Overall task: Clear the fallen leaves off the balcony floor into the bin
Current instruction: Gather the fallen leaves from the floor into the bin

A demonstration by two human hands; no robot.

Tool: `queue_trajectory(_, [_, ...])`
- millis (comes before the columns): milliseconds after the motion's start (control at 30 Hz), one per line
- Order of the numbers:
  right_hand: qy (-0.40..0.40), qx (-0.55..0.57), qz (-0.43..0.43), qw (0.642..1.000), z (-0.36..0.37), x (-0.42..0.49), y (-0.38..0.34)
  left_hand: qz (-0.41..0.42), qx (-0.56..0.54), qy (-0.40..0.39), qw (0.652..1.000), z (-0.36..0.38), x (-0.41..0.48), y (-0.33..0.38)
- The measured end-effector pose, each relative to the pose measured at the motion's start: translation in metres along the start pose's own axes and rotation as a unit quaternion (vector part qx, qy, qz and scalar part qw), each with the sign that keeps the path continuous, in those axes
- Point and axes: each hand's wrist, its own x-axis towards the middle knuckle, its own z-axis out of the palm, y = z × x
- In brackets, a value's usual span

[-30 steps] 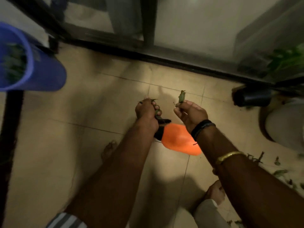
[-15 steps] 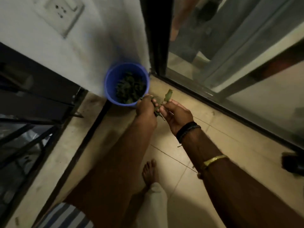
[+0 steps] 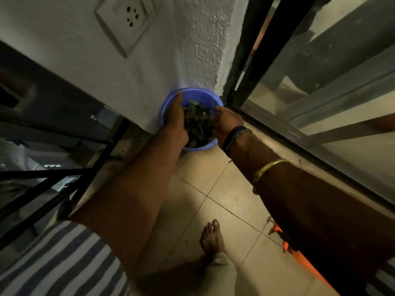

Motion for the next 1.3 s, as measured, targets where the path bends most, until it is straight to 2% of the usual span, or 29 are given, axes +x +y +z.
queue_trajectory(133, [0.009, 0.084, -0.002, 0.996, -0.015, -0.031, 0.005, -0.015, -0.033, 0.002, 0.999, 0.006, -0.030, 0.002])
queue_trajectory(267, [0.037, 0.208, -0.001, 0.977, -0.047, -0.095, 0.001, -0.005, -0.026, -0.033, 0.999, 0.027, -0.088, 0.003])
queue_trajectory(467, [0.070, 0.324, 0.010, 0.943, -0.131, -0.208, -0.005, 0.016, 0.048, -0.060, 0.997, 0.068, -0.229, -0.020])
queue_trajectory(767, [0.163, 0.470, -0.063, 0.865, -0.280, -0.386, 0.020, 0.023, 0.215, -0.164, 0.963, 0.093, -0.435, -0.110])
queue_trajectory(867, [0.218, 0.519, -0.094, 0.821, -0.331, -0.453, 0.049, 0.001, 0.281, -0.215, 0.935, 0.095, -0.502, -0.157])
queue_trajectory(1100, [0.313, 0.638, -0.158, 0.685, -0.427, -0.590, 0.138, -0.020, 0.379, -0.345, 0.858, 0.092, -0.647, -0.270])
queue_trajectory(1200, [0.343, 0.674, -0.173, 0.632, -0.455, -0.629, 0.173, -0.021, 0.446, -0.400, 0.800, 0.087, -0.690, -0.316])
queue_trajectory(1300, [0.379, 0.709, -0.172, 0.568, -0.482, -0.660, 0.209, -0.026, 0.519, -0.448, 0.728, 0.084, -0.727, -0.362])
